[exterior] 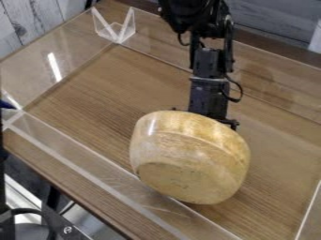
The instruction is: Remove the green block from inside the brown bowl and put it on the table
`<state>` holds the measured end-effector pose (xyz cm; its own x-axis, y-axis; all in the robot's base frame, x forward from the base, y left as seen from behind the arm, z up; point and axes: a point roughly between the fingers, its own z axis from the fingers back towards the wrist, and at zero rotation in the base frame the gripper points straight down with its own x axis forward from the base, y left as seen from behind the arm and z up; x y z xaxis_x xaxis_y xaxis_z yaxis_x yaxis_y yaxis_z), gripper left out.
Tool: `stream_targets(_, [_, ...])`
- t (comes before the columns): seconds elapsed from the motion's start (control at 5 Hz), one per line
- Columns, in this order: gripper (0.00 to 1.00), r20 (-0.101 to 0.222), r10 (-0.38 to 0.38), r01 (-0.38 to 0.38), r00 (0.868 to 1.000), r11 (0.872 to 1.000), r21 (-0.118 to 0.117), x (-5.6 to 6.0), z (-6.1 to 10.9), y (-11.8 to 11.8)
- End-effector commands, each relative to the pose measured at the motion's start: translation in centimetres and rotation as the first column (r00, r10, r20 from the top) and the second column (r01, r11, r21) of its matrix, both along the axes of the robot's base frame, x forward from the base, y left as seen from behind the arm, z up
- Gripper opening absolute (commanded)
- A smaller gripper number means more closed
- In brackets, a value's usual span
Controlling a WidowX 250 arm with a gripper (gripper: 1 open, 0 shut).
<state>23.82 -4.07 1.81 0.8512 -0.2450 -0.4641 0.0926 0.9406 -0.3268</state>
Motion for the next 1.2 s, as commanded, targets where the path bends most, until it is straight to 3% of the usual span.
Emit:
stream_targets(0.0, [0.0, 0.075, -0.023, 0.022, 0.997, 1.0, 0.003, 0.7, 1.1, 0.0])
stream_targets(0.4, [0.0, 0.08, -0.016, 0.019, 0.997, 0.999, -0.035, -0.3, 1.4, -0.8])
stream_targets(0.8, [0.0, 0.094, -0.031, 0.03, 0.995, 1.0, 0.005, -0.6, 1.6, -2.0])
stream_targets(1.0, [0.0, 0.11, -0.037, 0.035, 0.993, 0.999, 0.016, -1.0, 1.4, -1.4])
